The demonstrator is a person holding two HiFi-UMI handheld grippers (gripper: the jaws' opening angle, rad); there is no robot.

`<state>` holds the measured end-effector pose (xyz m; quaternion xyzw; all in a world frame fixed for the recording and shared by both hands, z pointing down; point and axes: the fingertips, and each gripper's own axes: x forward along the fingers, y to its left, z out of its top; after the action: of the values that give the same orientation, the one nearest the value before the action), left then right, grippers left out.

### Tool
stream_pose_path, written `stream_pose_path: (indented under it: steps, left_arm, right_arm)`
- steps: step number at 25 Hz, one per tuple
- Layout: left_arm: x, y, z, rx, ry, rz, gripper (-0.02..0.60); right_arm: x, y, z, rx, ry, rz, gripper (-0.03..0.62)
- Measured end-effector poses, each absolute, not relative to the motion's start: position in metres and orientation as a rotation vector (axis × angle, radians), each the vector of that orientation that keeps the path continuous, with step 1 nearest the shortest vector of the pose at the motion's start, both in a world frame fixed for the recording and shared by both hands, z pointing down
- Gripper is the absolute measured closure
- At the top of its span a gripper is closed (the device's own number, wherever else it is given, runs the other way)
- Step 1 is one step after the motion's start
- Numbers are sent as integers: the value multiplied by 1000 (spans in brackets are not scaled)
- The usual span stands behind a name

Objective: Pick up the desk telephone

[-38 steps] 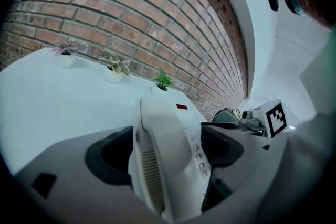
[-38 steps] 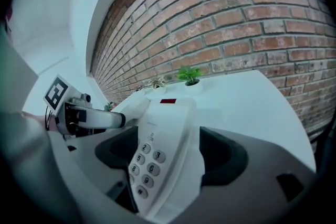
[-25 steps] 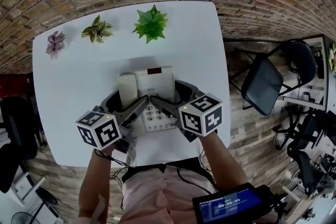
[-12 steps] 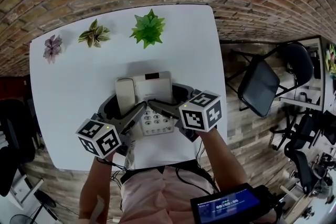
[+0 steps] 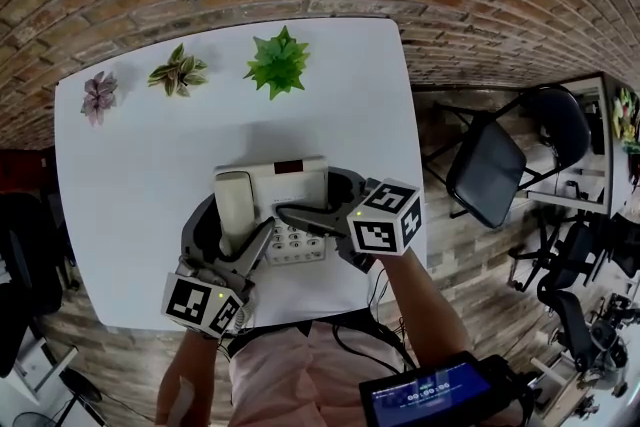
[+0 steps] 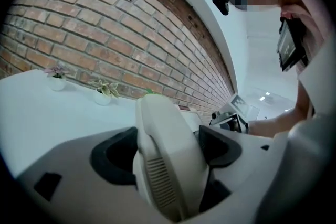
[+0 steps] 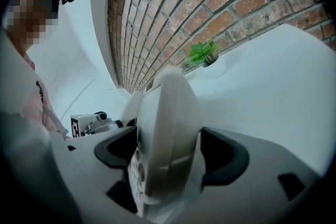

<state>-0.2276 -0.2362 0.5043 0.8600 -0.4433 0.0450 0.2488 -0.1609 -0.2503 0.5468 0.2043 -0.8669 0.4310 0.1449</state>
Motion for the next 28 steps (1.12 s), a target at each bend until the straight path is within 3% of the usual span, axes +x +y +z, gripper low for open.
stream_pose_path:
  steps: [17, 20, 22, 28]
  left_arm:
    - [-231, -216, 490, 2431, -1316, 73, 209]
    - [-231, -213, 491, 2410, -1324, 63, 208]
    - [-231, -214, 492, 2414, -1300, 69, 206]
    - [-230, -211, 503, 2347, -1029, 91, 143]
  right_arm:
    - [-184, -236, 541, 342, -2510, 1301, 184]
    - [-191, -226, 535, 232, -2566, 1329, 293]
    - [-191, -224, 532, 214, -2605, 1361, 330]
    - [-189, -224, 528, 179, -2644, 1387, 353]
